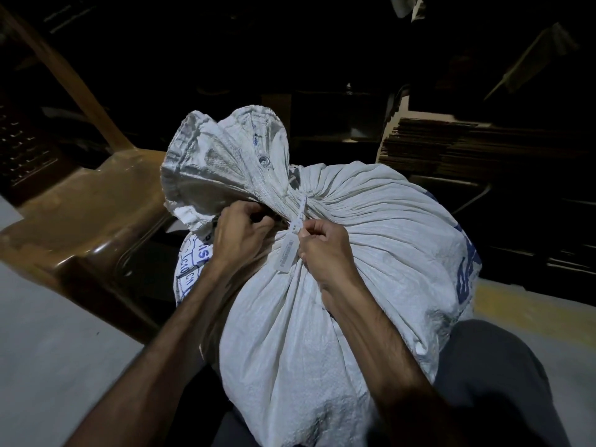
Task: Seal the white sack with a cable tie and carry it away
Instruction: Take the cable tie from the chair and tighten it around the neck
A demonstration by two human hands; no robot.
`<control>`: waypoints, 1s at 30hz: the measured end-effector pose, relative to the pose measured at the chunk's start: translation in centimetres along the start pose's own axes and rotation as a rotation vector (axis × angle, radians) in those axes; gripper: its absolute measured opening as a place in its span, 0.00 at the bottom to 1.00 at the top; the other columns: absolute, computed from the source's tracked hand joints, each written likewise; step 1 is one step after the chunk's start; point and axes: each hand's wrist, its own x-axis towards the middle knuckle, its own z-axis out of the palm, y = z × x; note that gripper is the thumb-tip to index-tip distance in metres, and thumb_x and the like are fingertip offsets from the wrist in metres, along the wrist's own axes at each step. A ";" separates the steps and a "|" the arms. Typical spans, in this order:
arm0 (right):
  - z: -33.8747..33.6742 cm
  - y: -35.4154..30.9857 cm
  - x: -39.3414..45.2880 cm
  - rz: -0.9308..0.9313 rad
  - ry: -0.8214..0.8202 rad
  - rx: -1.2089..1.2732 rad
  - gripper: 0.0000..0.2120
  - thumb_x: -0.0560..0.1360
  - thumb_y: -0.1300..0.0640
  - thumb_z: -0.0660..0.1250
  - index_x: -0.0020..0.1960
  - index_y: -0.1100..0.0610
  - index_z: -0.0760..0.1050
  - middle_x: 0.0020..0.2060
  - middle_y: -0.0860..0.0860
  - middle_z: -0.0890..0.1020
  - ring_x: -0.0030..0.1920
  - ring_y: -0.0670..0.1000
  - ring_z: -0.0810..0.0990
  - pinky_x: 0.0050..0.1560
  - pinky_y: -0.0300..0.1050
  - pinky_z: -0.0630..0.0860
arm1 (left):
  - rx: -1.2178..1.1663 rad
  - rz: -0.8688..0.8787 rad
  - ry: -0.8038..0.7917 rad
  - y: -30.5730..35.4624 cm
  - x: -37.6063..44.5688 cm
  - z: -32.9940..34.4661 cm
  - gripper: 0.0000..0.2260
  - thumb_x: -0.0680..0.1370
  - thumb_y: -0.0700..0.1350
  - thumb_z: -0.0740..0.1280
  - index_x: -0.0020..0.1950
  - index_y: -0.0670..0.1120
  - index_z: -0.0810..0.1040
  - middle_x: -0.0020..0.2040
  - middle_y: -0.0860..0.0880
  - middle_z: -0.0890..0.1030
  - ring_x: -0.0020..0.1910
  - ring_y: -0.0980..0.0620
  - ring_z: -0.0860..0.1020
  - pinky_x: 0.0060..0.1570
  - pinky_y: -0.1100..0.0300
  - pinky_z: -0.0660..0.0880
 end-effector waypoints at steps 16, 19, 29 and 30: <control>-0.2 -0.1 -0.2 -0.034 -0.030 0.046 0.05 0.83 0.62 0.67 0.54 0.55 0.80 0.34 0.49 0.78 0.22 0.38 0.75 0.30 0.38 0.69 | -0.328 -0.287 -0.067 -0.3 1.5 1.7 0.07 0.69 0.46 0.73 0.42 0.44 0.88 0.38 0.48 0.89 0.43 0.46 0.88 0.49 0.42 0.84; -0.3 -0.2 -0.2 -0.024 -0.036 0.050 0.05 0.84 0.62 0.66 0.56 0.57 0.80 0.33 0.48 0.78 0.22 0.38 0.75 0.32 0.39 0.70 | -0.488 -0.470 -0.064 0.6 1.9 1.4 0.10 0.69 0.44 0.74 0.44 0.38 0.87 0.45 0.39 0.89 0.44 0.42 0.87 0.44 0.51 0.80; -0.2 -0.2 -0.4 -0.057 -0.012 0.035 0.03 0.82 0.61 0.70 0.55 0.58 0.81 0.34 0.50 0.80 0.25 0.38 0.76 0.28 0.32 0.71 | -0.527 -0.568 0.035 2.1 1.8 1.8 0.07 0.66 0.40 0.75 0.39 0.36 0.84 0.39 0.40 0.87 0.39 0.40 0.86 0.38 0.50 0.82; -0.2 -0.3 -0.5 -0.061 -0.008 0.033 0.03 0.82 0.62 0.71 0.54 0.59 0.81 0.33 0.50 0.80 0.25 0.38 0.77 0.27 0.32 0.72 | -0.510 -0.545 0.042 2.5 1.7 1.8 0.04 0.68 0.38 0.75 0.39 0.37 0.83 0.37 0.42 0.86 0.36 0.43 0.83 0.35 0.55 0.77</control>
